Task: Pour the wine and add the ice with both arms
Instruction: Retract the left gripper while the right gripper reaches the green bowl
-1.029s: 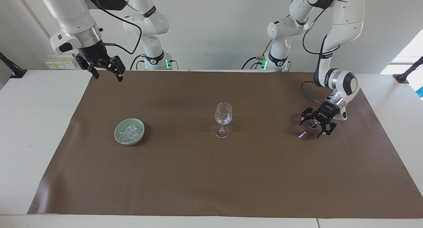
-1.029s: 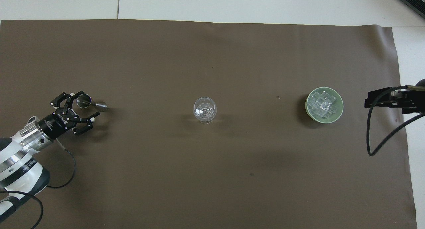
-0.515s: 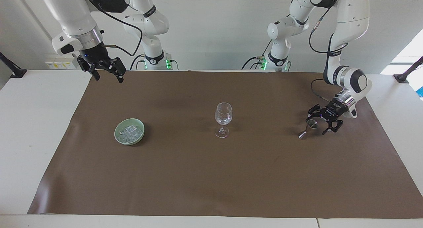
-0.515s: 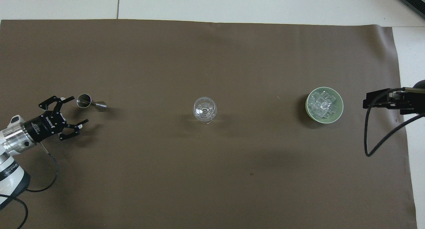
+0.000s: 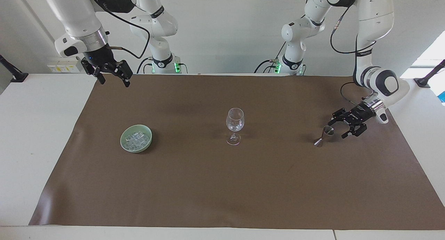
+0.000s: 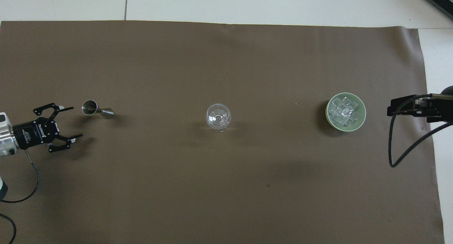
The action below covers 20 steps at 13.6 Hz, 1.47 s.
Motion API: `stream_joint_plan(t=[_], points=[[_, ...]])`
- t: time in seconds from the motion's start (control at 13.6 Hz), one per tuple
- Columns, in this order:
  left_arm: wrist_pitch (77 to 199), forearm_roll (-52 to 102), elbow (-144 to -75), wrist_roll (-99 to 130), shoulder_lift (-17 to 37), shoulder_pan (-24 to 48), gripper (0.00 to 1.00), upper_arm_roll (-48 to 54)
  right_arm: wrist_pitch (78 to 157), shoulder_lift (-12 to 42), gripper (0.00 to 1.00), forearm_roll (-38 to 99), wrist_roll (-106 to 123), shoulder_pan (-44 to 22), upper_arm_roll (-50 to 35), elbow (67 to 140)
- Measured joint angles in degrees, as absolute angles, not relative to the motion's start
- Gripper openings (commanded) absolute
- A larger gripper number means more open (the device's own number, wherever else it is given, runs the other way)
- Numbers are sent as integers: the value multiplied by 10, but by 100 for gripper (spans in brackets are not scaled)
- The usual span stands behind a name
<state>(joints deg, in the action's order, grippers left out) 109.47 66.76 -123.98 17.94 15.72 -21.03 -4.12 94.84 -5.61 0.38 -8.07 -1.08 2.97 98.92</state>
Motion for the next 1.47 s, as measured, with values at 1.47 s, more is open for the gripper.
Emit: stream_joint_plan(t=[1.47], points=[[1091,227,-1072,130,6,-70,100,-20,1027,-92,100,4,-27,-11,29,1077]])
